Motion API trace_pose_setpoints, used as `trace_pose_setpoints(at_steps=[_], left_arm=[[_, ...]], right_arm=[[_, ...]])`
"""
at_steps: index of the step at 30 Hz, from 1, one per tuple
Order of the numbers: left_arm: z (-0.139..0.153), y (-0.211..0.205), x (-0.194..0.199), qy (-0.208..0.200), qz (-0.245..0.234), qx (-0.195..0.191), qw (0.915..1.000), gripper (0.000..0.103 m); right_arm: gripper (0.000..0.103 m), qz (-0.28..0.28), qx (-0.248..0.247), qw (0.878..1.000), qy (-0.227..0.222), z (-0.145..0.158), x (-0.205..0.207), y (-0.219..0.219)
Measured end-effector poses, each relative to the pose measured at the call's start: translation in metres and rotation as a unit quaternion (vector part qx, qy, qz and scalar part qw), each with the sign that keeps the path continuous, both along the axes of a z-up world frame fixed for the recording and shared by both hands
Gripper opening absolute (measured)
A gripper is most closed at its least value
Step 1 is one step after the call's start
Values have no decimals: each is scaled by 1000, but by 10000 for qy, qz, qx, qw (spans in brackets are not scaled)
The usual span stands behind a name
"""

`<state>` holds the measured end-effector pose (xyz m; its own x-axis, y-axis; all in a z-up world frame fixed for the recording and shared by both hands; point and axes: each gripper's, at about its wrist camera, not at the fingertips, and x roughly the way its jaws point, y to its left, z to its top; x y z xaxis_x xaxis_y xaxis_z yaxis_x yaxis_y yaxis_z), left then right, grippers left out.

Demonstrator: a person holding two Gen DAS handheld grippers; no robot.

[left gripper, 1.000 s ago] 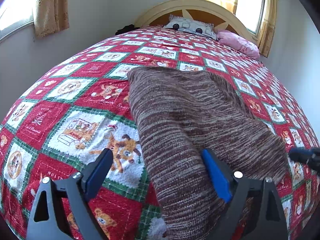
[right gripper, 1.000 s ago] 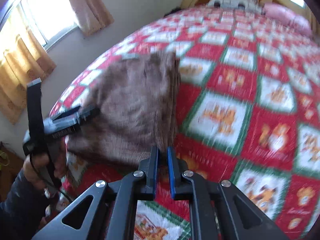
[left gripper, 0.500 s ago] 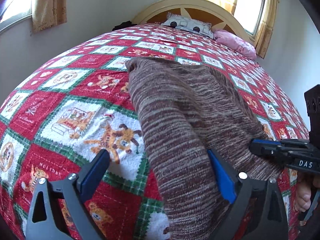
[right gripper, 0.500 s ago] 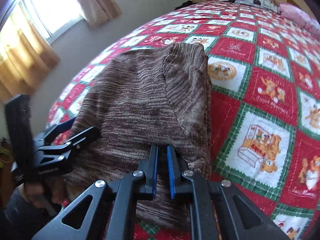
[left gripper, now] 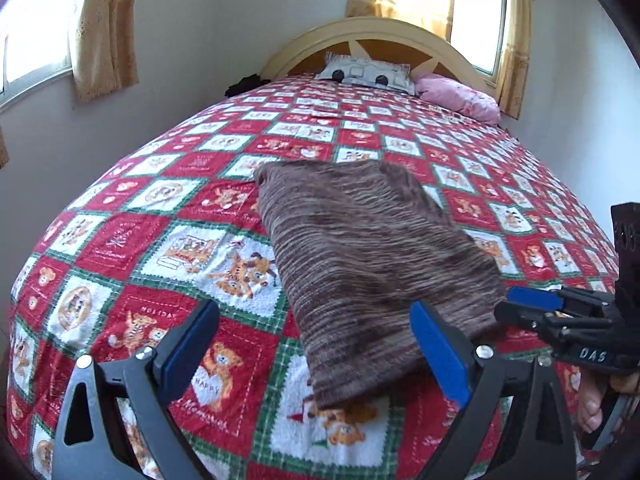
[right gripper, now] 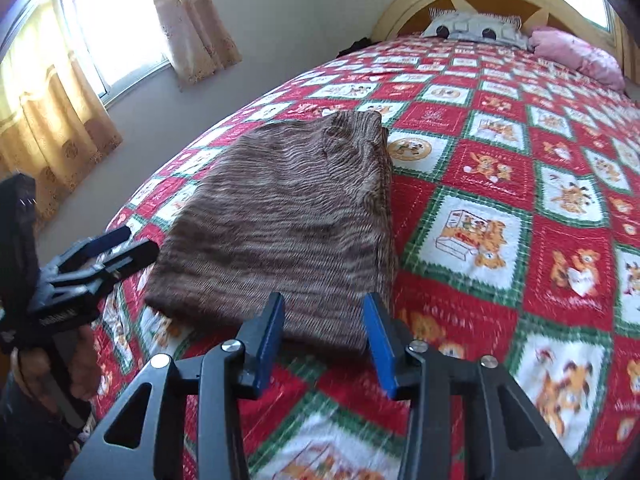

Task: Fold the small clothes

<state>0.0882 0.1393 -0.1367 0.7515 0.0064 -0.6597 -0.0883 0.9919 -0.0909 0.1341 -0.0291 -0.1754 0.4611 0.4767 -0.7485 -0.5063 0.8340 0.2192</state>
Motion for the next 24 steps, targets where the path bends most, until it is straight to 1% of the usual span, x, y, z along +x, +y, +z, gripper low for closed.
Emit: trace_pose_setpoints(at_steps=[1, 3, 8, 12, 15, 18, 20, 24], left_arm=[[4, -1, -4, -35, -22, 35, 10000, 99], [15, -6, -15, -234, -84, 84, 9997, 99], [35, -16, -33, -547, -237, 81, 9982, 99], [50, -24, -46, -792, -319, 143, 9962, 99], [60, -28, -54, -958, -355, 103, 9947, 99], [66, -29, -59, -1052, -342, 85, 9938, 99], [67, -30, -60, -1080, -332, 86, 9936, 99], [66, -30, -60, -1073, -306, 107, 9937, 99]], right_arm=[[43, -73, -75, 9999, -112, 6, -6, 0], [43, -159, -77, 9995, -269, 15, -13, -1], [43, -516, -87, 9954, -804, 49, -40, -13], [43, -641, -4, 9922, -1073, 70, -54, -20], [44, -673, 16, 9891, -1312, 85, -66, -21], [47, -615, -34, 9870, -1486, 92, -76, -19], [53, -592, -92, 9851, -1613, 96, -83, -17], [54, -579, -144, 9834, -1715, 99, -90, -14]])
